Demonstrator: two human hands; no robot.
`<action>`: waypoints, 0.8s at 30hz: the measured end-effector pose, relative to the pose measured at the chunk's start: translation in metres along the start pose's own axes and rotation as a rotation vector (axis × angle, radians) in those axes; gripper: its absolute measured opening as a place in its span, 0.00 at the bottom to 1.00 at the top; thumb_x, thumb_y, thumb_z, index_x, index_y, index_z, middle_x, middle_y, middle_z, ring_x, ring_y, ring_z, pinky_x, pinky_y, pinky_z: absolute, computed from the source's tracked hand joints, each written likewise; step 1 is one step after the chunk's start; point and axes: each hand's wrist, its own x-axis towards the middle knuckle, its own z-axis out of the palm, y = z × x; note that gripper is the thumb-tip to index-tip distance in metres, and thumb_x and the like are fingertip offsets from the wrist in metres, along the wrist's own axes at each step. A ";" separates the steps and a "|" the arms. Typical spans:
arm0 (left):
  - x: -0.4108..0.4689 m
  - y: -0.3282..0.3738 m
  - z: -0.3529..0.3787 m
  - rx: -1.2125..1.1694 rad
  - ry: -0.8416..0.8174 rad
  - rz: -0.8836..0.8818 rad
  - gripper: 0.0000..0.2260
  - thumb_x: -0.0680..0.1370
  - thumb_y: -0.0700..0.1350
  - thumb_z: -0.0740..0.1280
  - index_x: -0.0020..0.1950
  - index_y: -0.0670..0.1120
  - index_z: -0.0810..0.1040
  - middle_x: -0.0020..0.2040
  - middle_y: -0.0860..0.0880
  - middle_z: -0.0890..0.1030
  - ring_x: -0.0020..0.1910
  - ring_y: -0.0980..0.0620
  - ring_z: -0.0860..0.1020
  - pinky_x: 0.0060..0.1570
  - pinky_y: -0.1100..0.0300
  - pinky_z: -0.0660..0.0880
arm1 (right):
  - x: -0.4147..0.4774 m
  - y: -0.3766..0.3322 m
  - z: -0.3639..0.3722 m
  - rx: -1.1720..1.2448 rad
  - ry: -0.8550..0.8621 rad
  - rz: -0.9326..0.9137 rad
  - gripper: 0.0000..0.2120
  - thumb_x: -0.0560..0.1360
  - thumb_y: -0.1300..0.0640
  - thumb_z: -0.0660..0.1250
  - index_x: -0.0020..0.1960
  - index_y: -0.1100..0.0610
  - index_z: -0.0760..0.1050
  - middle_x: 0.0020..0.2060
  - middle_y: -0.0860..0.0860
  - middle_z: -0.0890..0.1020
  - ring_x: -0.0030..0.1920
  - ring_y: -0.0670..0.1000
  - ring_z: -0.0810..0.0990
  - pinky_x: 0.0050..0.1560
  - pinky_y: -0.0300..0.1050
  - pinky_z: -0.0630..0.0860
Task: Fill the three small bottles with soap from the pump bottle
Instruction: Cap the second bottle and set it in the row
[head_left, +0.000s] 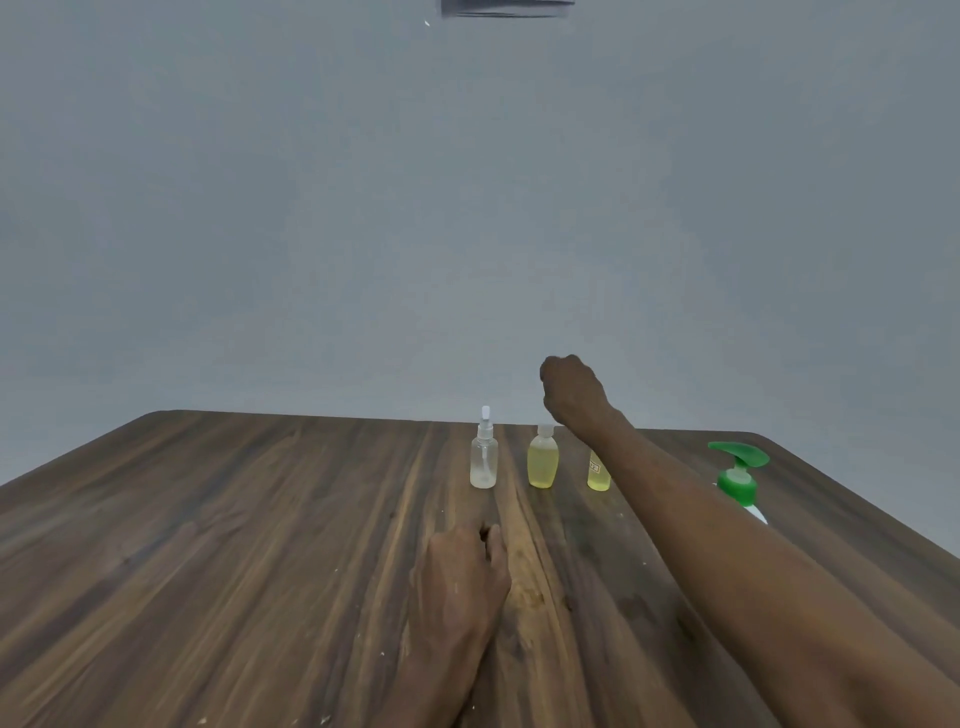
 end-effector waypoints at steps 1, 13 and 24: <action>0.000 0.000 0.001 -0.002 0.001 -0.004 0.10 0.82 0.52 0.63 0.43 0.52 0.77 0.36 0.55 0.79 0.33 0.59 0.78 0.37 0.61 0.79 | 0.004 -0.004 -0.005 0.068 0.023 0.006 0.08 0.74 0.69 0.59 0.50 0.65 0.74 0.45 0.57 0.75 0.45 0.60 0.78 0.41 0.46 0.75; 0.003 0.000 0.001 0.015 0.023 -0.041 0.12 0.82 0.53 0.61 0.39 0.54 0.71 0.31 0.54 0.74 0.28 0.59 0.72 0.26 0.68 0.61 | -0.003 -0.058 0.028 0.300 -0.131 -0.031 0.21 0.72 0.50 0.67 0.31 0.56 0.59 0.28 0.52 0.66 0.28 0.52 0.66 0.28 0.42 0.62; 0.004 -0.001 -0.004 -0.063 0.115 -0.045 0.06 0.79 0.51 0.66 0.52 0.50 0.78 0.44 0.54 0.76 0.38 0.59 0.71 0.36 0.65 0.69 | -0.043 -0.076 0.011 0.170 -0.142 -0.021 0.15 0.71 0.67 0.63 0.32 0.57 0.59 0.31 0.51 0.65 0.29 0.48 0.64 0.26 0.41 0.60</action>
